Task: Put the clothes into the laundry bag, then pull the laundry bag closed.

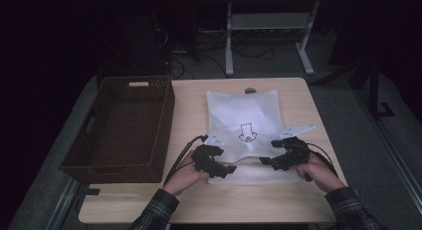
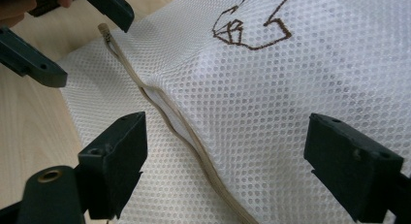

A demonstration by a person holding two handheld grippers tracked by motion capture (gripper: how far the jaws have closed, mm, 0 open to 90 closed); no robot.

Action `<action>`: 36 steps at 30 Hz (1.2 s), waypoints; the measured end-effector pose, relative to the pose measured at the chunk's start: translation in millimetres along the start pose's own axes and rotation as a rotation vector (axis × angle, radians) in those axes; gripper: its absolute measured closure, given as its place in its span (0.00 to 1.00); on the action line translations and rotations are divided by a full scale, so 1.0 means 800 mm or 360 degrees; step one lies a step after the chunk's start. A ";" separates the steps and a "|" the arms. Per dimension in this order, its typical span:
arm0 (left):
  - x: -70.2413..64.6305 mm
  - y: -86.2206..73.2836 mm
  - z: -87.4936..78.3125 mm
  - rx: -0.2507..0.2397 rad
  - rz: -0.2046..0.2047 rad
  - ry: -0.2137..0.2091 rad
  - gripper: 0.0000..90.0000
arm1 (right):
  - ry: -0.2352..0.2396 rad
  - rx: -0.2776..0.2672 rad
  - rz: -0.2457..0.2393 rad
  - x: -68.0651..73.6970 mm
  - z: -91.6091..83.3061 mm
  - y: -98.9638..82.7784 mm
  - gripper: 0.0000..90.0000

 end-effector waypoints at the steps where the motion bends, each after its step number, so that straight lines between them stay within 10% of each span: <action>1: 0.000 -0.002 -0.003 0.0000 -0.0002 0.0019 0.22 | 0.0002 0.0000 -0.0002 0.001 0.000 0.000 0.16; 23: -0.004 -0.072 -0.060 -0.0043 -0.0106 0.0259 0.20 | 0.0128 0.0065 -0.0230 0.042 0.012 0.030 0.17; 36: -0.013 -0.103 -0.075 -0.0042 -0.0168 0.0282 0.20 | 0.0196 0.0072 -0.0330 0.068 0.043 0.059 0.45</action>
Point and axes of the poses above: each handheld gripper's, and its own axes: z roughly forward along the jaws, y roughly out of its top, x roughly to its left, the point moved 3 cm from there along z, roughly forward along the jaws, and after that the axes turned 2 degrees about -y, right-handed, at the moved point
